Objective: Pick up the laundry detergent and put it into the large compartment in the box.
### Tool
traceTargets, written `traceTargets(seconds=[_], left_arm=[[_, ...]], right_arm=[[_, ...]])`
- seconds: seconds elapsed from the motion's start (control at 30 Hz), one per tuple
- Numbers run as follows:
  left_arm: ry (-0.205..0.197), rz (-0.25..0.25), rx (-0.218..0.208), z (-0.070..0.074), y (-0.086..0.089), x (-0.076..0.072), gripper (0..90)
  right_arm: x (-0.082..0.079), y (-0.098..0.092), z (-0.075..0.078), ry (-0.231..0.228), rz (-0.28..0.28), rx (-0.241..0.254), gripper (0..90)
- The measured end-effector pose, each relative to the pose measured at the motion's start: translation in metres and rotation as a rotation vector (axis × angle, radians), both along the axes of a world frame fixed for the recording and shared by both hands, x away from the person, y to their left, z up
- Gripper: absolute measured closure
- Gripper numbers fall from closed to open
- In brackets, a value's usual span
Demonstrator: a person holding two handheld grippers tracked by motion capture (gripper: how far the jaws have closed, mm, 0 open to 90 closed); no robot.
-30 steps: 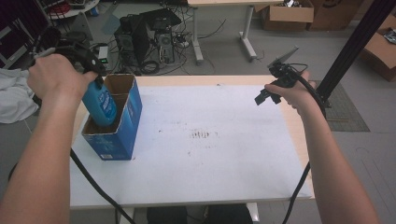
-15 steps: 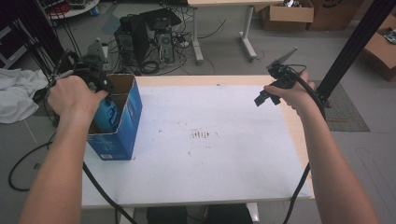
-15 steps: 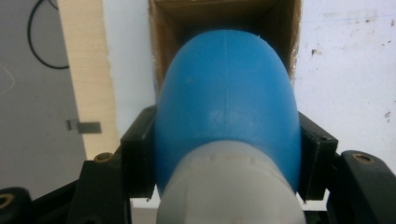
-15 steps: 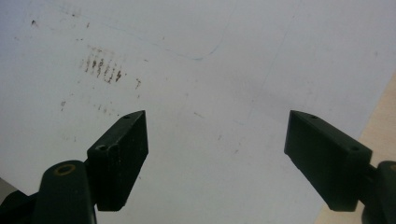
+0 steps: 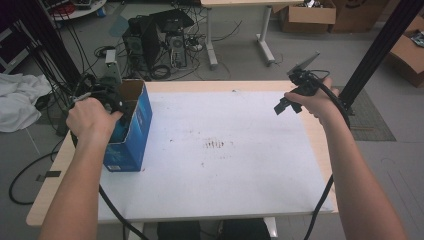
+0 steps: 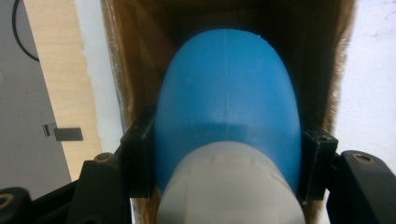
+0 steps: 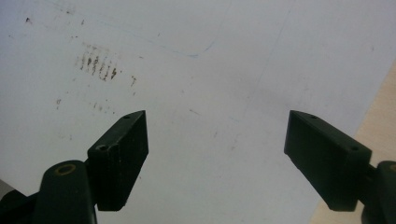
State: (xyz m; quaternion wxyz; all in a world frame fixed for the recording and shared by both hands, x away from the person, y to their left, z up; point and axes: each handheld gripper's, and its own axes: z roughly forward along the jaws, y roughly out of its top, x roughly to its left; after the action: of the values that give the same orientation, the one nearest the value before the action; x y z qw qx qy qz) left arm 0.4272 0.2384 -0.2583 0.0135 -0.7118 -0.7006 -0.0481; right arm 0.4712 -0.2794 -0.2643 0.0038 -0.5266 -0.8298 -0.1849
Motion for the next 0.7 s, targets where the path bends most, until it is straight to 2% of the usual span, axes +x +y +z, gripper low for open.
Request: traceTargets(seconds=[0.23, 0.7], left_arm=[[0.006, -0.005, -0.005, -0.009, -0.001, 0.001, 38.6], [0.016, -0.007, 0.015, -0.019, -0.001, 0.001, 38.6]], right_arm=[[0.000, -0.001, -0.002, 0.001, -0.002, 0.002, 21.8], [0.000, -0.002, -0.004, 0.003, 0.000, 0.003, 21.8]])
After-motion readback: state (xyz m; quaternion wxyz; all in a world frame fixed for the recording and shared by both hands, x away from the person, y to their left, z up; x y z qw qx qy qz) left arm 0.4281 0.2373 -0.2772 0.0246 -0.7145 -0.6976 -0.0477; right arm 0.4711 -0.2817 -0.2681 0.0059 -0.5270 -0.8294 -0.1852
